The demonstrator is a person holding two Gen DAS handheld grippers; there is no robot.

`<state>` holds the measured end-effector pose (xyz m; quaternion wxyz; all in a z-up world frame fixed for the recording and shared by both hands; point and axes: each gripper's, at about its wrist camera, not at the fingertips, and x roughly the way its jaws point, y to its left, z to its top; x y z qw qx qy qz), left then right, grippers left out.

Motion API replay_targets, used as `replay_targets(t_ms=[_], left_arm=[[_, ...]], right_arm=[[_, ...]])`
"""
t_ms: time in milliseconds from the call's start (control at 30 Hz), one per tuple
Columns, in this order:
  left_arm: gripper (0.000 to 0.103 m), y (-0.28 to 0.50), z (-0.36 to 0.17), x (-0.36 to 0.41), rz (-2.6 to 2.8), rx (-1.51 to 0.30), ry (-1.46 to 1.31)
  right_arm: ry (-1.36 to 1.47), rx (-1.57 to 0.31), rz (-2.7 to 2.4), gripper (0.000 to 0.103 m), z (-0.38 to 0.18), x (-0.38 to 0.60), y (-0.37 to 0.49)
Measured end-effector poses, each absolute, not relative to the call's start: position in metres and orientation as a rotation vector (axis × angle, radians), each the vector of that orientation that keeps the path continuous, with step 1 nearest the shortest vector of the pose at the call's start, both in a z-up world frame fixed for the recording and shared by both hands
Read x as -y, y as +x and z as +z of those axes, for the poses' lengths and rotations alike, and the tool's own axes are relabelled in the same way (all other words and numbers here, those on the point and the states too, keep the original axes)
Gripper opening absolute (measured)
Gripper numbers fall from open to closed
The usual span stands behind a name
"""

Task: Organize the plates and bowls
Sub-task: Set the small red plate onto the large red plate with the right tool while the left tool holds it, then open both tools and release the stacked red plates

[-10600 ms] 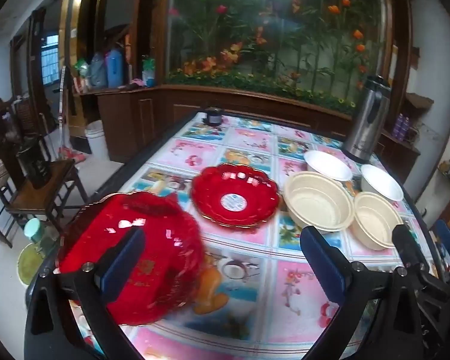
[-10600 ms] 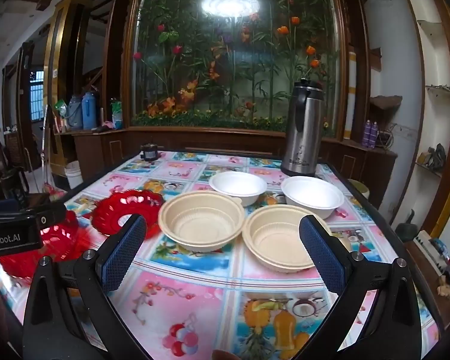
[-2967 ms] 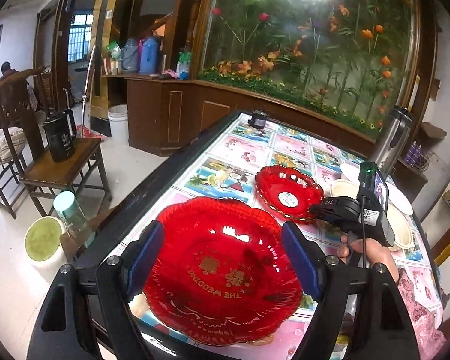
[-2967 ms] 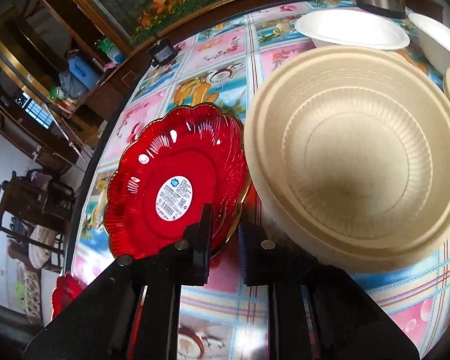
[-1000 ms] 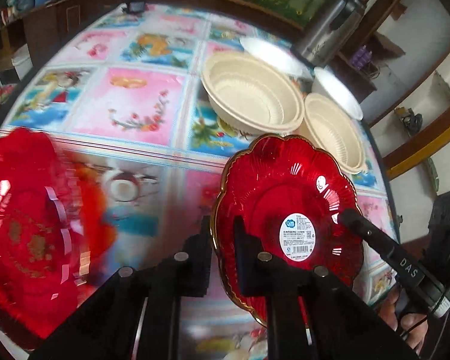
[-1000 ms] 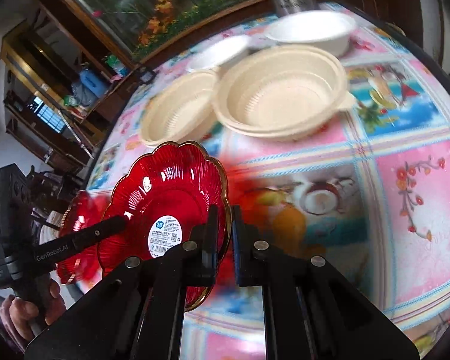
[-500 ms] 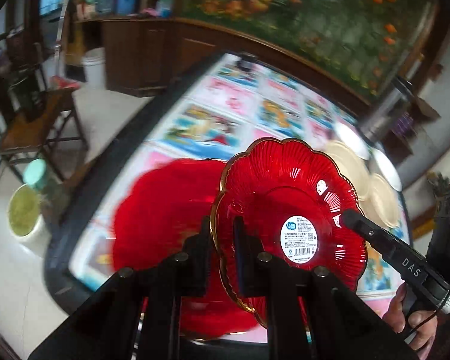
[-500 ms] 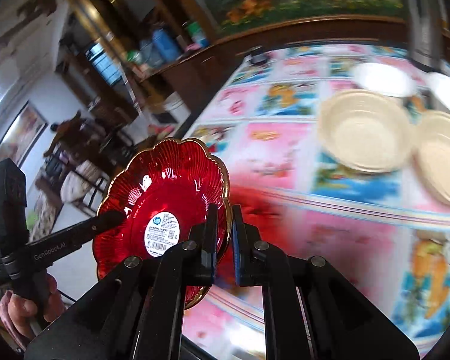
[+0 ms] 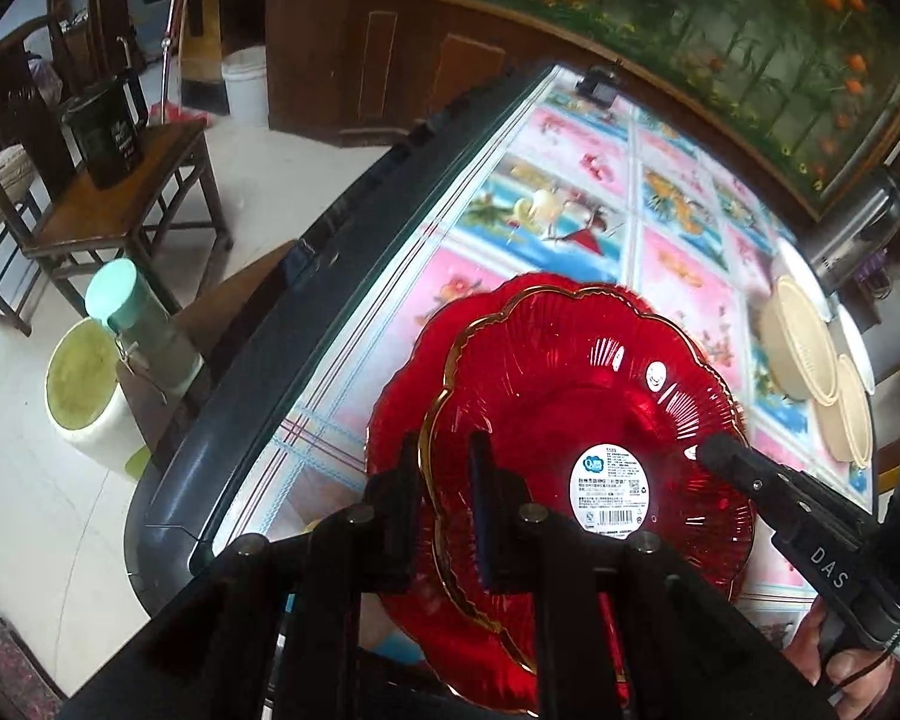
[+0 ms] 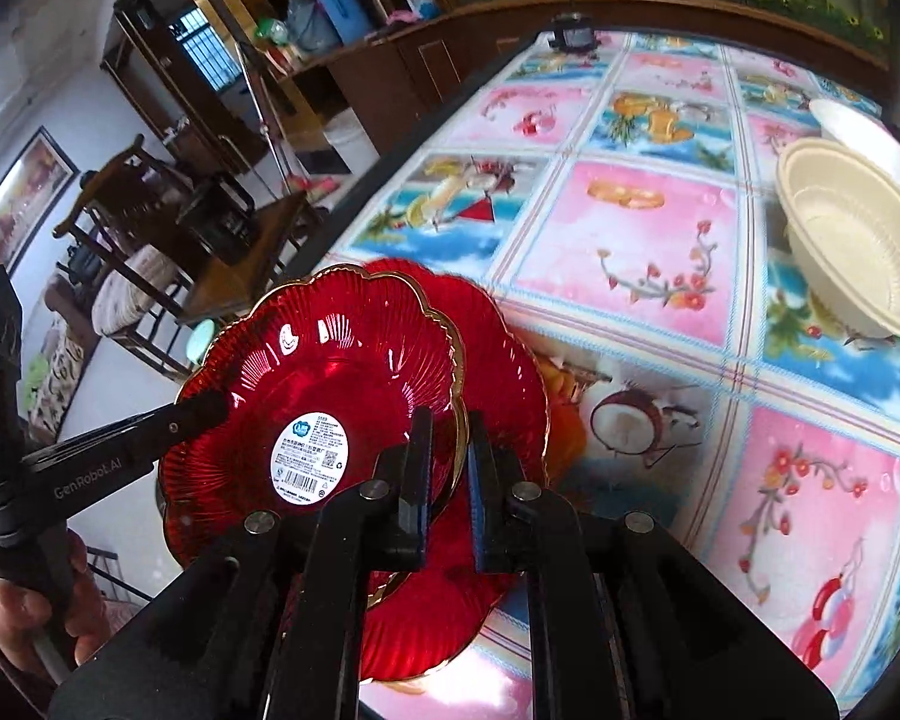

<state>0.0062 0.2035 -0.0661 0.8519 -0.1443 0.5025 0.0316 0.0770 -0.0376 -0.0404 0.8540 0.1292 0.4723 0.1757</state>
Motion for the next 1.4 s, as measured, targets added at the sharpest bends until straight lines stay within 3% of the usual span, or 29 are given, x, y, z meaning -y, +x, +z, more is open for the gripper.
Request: replay_targets(t_ms=[400,633,833,900,1000,1067,1133,1200,1400], left_arm=[[0.017,0.011,-0.072,-0.199,0.073,-1.081,-0.279],[0.017,0.007,-0.063,-0.186,0.17,-1.042,-0.129],[0.02,0.0,-0.047,-0.187,0.236,-0.984,-0.093],[0.031,-0.004,-0.042,-0.186,0.256,-0.952,-0.083],[0.036,-0.011,-0.034,-0.185,0.265,-0.904,-0.112],[0.037,-0.018,-0.027,-0.179,0.253,-0.859,-0.128],[0.042,-0.023,-0.021,-0.168,0.223,-0.821,-0.132],[0.055,-0.028,-0.015,-0.15,0.168,-0.786,-0.124],[0.065,-0.037,-0.009,-0.074,-0.048,-0.742,-0.045]], right_arm=[[0.227,-1.008,0.343,0.011,-0.044,0.034,0.077],[0.148,-1.023,0.329,0.013,-0.042,0.027,0.078],[-0.014,-0.918,0.298,0.016,-0.032,0.015,0.066],[-0.012,-0.851,0.291,0.016,-0.023,0.023,0.061],[0.03,-0.769,0.266,0.016,-0.013,0.044,0.053],[0.066,-0.729,0.25,0.021,-0.011,0.061,0.048],[0.098,-0.682,0.213,0.034,-0.013,0.083,0.039],[0.127,-0.661,0.183,0.039,-0.016,0.1,0.032],[0.213,-0.685,0.096,0.039,-0.032,0.154,0.017]])
